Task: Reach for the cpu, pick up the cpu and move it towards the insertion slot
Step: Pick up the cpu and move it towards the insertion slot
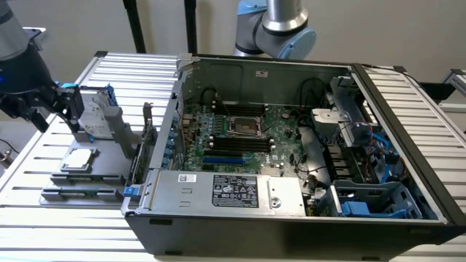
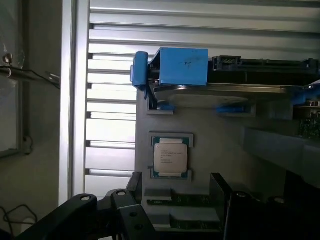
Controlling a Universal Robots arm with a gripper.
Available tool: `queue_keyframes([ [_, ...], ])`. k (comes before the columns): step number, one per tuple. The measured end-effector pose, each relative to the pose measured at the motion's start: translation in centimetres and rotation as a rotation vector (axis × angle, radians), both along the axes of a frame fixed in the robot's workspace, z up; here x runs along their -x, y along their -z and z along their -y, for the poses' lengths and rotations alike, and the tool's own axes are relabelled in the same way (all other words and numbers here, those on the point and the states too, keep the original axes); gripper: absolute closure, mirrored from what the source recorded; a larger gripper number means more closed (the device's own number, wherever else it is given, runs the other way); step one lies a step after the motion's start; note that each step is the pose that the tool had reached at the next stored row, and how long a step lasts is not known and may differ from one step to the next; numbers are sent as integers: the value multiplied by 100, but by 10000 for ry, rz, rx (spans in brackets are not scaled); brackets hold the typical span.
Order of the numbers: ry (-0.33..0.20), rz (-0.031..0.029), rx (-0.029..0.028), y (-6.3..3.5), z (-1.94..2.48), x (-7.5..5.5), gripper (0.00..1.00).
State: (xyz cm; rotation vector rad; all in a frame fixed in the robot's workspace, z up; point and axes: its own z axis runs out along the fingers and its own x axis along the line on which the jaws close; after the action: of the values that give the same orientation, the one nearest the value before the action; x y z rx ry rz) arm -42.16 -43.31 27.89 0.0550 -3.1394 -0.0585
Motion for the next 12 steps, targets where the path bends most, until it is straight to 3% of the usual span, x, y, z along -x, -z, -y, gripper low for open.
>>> queue_keyframes([
  [12, -1, -1, 0, 218, 16, 0, 35],
])
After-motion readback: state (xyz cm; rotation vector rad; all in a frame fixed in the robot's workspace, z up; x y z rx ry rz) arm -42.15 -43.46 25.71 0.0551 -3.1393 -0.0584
